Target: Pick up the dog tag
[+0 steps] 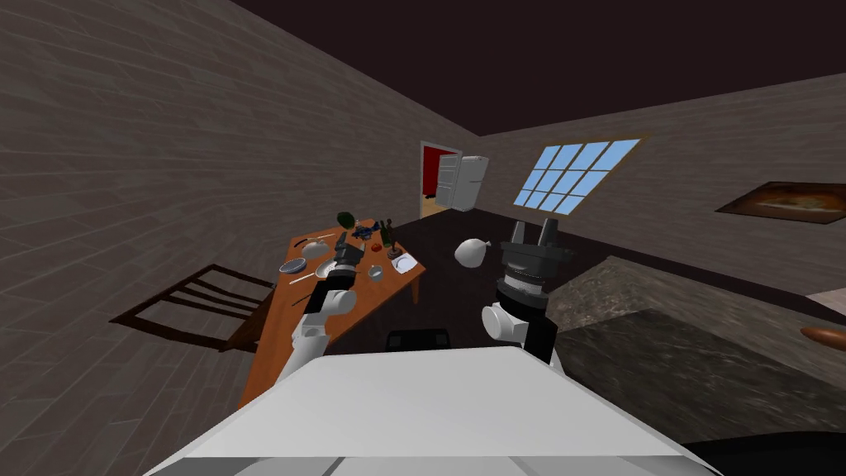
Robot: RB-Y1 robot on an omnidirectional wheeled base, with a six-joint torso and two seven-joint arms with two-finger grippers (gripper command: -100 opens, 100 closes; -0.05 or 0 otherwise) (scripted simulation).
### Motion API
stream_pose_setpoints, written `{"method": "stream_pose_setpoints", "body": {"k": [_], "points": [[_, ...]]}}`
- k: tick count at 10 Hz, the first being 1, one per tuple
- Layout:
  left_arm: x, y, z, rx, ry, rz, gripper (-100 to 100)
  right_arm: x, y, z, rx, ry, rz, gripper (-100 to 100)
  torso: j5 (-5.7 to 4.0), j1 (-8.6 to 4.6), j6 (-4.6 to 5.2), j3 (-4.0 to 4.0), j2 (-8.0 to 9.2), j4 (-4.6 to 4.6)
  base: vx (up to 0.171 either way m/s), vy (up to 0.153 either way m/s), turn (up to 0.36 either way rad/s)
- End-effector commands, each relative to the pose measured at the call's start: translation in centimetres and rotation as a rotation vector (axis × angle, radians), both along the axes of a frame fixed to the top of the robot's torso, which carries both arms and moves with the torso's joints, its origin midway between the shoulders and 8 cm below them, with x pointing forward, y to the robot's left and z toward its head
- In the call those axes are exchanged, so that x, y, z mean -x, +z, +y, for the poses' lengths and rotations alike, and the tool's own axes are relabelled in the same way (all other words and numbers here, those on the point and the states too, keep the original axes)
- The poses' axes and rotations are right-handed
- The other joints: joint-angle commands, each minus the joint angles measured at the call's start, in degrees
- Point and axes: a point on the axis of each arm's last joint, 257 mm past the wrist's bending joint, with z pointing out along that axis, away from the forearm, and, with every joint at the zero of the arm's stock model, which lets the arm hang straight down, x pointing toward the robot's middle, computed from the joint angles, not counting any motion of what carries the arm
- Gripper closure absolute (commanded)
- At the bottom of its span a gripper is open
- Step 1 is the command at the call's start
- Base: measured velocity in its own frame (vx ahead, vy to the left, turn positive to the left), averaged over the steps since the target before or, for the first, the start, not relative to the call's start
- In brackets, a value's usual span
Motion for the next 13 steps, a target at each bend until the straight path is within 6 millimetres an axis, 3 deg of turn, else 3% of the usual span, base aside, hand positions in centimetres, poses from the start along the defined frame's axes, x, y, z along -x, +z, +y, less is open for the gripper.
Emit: {"method": "stream_pose_setpoints", "body": {"k": [1,4,6,13], "points": [[-0.7,-1.6,0.2,0.019,-0.004,0.036,-100,0.0,0.0,0.0,0.0,0.0,0.0,0,0.0,0.0,0.0,0.0,0.0,0.0,-0.003,-0.009,-0.088],[-2.6,-4.4,0.9,0.089,-0.024,0.113,-100,0.0,0.0,0.0,0.0,0.0,0.0,0,0.0,0.01,-0.04,0.0,0.01,0.0,-0.004,-0.013,-0.167],[-2.7,-5.6,1.2,0.094,-0.018,0.135,-100,0.0,0.0,0.0,0.0,0.0,0.0,0,0.0,0.02,-0.06,0.01,0.01,0.0,-0.003,-0.005,-0.022],[-5.2,-12.9,3.1,0.253,-0.034,0.313,-100,0.0,0.0,0.0,0.0,0.0,0.0,0,0.0,0.03,-0.06,-0.01,-0.01,-0.01,0.001,-0.008,-0.142]]}}
